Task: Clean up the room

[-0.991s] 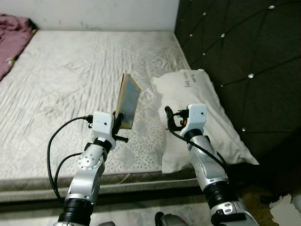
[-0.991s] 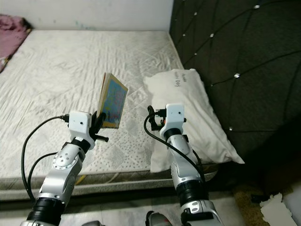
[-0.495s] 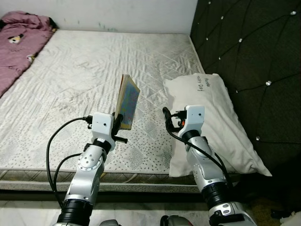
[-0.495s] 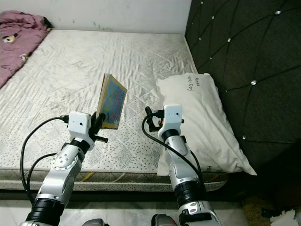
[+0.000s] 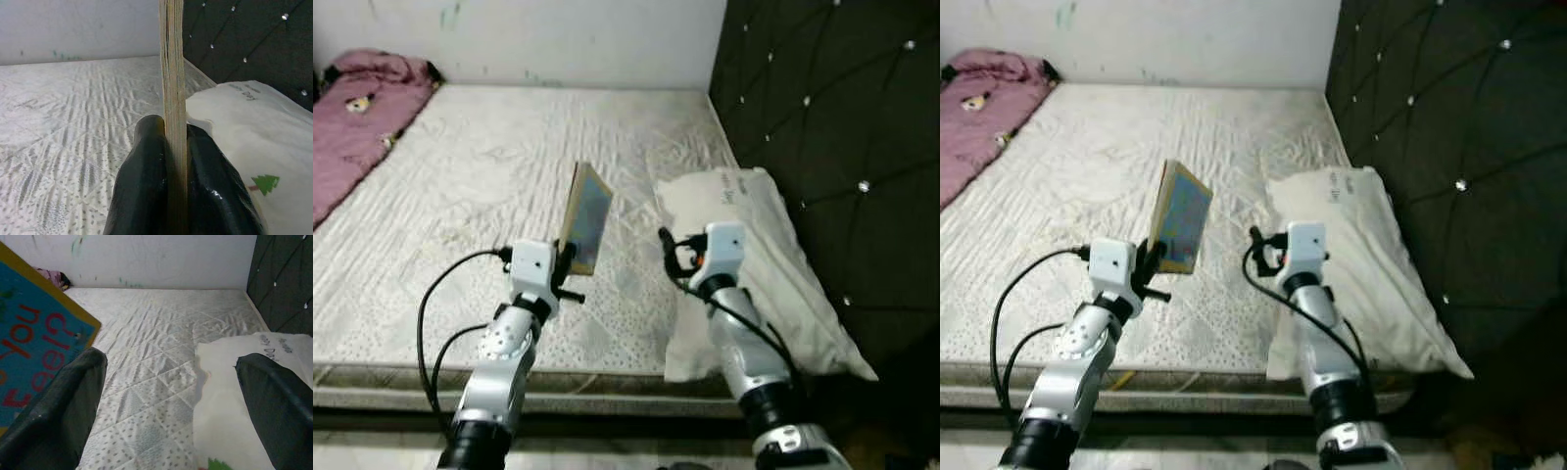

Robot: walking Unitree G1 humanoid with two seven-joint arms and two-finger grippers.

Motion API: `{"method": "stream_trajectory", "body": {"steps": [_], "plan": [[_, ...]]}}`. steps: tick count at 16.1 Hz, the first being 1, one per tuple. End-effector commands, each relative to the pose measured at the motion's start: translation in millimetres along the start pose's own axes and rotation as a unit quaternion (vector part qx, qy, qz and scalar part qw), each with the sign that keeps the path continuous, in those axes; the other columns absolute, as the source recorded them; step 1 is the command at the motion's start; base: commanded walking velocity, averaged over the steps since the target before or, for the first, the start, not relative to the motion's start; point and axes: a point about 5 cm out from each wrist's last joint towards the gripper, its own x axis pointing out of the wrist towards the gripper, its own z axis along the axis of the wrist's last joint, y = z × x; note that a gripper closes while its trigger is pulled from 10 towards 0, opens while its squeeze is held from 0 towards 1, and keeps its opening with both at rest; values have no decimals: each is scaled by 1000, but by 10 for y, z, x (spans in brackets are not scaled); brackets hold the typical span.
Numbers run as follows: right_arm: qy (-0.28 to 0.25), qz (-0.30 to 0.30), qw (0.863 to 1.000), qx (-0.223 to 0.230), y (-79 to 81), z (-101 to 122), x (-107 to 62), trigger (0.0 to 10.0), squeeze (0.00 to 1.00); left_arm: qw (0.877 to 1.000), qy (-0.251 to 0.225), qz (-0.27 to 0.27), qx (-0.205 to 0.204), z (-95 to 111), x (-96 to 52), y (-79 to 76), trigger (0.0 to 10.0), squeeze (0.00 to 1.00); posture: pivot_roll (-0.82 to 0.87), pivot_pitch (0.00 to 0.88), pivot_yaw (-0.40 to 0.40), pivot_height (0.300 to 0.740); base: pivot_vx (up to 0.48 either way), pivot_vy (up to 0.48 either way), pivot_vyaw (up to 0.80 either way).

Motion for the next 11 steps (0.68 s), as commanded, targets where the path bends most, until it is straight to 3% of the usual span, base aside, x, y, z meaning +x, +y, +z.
{"method": "stream_trajectory", "body": {"steps": [1, 3, 7, 11], "plan": [[-2, 3, 1000, 5, 24, 20, 21, 10000, 0, 999, -31, -1, 8, 140, 26, 27, 10000, 0, 100, 0, 12, 740, 345, 0, 0], [-2, 2, 1000, 5, 25, 23, 26, 10000, 0, 1000, -30, -2, 8, 140, 30, 30, 10000, 0, 99, 0, 14, 740, 309, 0, 0], [-2, 1, 1000, 6, 27, 26, 30, 10000, 0, 999, -32, -2, 8, 148, 34, 27, 10000, 0, 99, 0, 15, 740, 0, 0, 0], [2, 1, 1000, 8, 28, 18, 34, 10000, 0, 999, -38, 4, 0, 168, 44, 22, 10000, 0, 101, 0, 14, 740, 0, 0, -708]]}}
